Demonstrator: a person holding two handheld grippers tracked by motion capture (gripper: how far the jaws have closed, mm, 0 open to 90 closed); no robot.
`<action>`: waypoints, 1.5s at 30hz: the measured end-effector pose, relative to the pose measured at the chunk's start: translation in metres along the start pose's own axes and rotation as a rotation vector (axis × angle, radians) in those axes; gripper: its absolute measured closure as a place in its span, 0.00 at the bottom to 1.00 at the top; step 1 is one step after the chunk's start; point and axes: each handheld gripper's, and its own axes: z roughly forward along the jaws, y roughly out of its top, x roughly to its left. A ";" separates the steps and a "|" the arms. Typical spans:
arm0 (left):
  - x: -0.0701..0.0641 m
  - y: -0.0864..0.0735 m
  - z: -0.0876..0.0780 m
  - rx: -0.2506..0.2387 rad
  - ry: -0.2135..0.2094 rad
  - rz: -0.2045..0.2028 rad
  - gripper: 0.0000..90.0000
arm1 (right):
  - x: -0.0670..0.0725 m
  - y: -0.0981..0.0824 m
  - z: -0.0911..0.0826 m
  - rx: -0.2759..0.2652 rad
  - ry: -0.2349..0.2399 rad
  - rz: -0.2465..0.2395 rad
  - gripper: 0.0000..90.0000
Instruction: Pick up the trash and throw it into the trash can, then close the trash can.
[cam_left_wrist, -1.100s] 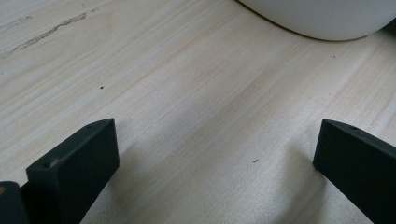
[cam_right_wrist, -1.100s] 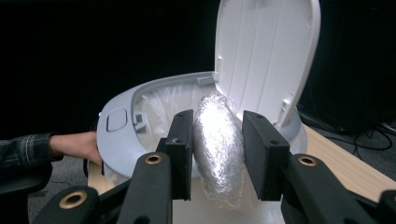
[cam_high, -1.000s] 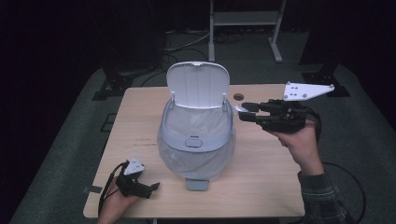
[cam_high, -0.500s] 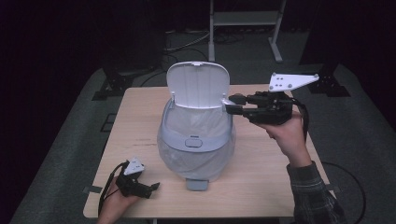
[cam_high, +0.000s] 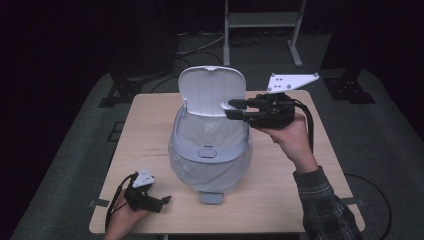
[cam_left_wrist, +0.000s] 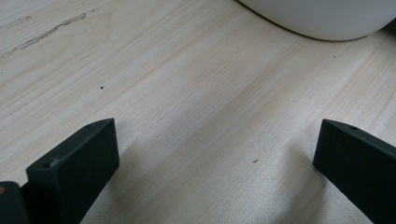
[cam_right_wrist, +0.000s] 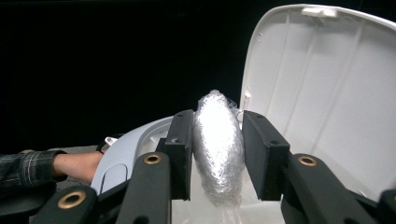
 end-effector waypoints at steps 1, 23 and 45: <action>0.000 0.000 0.000 0.000 0.000 0.000 0.00 | 0.000 0.001 0.002 0.000 0.000 0.000 0.71; 0.000 0.000 0.001 -0.002 -0.003 0.002 0.00 | -0.002 -0.004 0.016 0.053 -0.018 0.001 0.66; 0.000 0.000 0.000 -0.002 -0.003 0.002 0.00 | -0.046 -0.023 -0.030 0.066 -0.207 0.097 1.00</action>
